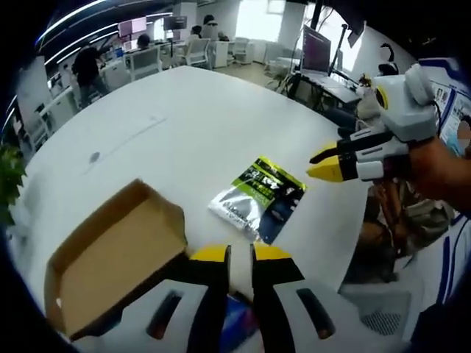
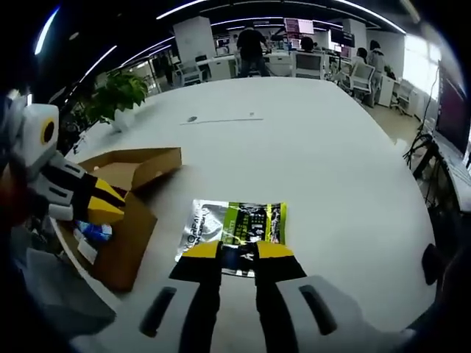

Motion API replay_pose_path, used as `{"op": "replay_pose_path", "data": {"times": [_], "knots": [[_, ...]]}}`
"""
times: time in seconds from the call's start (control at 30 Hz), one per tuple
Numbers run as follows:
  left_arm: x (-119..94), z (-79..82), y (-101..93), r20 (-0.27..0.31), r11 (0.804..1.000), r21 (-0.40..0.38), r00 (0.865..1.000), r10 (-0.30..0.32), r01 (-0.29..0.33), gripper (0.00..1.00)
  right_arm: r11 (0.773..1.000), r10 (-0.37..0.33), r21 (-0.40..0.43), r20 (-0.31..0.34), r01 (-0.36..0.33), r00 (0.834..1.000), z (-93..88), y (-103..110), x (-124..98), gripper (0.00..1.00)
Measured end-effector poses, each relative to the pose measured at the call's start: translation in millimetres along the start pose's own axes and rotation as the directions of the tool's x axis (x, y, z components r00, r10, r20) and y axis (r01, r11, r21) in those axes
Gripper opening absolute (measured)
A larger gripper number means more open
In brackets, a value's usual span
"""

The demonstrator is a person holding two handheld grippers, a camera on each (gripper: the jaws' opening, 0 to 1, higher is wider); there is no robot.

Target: Operate the shoe box by opening the lid, removing the specified soft item, and placing it in the target area until the item is outside and the box remains undamaged.

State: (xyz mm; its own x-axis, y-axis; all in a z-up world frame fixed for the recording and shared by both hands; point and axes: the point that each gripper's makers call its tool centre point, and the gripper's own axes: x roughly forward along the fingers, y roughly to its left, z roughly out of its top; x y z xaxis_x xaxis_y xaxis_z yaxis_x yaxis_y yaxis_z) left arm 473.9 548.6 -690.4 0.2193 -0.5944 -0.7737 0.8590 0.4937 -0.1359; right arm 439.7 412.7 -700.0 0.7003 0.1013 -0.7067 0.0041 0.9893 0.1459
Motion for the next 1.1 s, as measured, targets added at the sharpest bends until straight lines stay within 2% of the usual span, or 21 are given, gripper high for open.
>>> {"op": "replay_pose_path", "data": {"times": [0.4, 0.77, 1.1], "knots": [[-22, -15.2, 13.7, 0.017, 1.0, -0.026, 1.0, 0.008, -0.008, 0.07, 0.999, 0.015, -0.03, -0.011, -0.016, 1.0, -8.2, 34, -5, 0.14], [-47, -39.4, 42.1, 0.028, 0.996, -0.08, 0.999, 0.041, -0.039, 0.07, 0.998, 0.04, -0.054, -0.014, -0.041, 0.999, -5.6, 71, -3, 0.14], [-64, -61.7, 58.5, 0.025, 0.991, -0.119, 0.998, 0.064, -0.061, 0.07, 0.995, 0.061, -0.084, -0.016, -0.063, 0.998, -0.3, 102, 0, 0.14]]}}
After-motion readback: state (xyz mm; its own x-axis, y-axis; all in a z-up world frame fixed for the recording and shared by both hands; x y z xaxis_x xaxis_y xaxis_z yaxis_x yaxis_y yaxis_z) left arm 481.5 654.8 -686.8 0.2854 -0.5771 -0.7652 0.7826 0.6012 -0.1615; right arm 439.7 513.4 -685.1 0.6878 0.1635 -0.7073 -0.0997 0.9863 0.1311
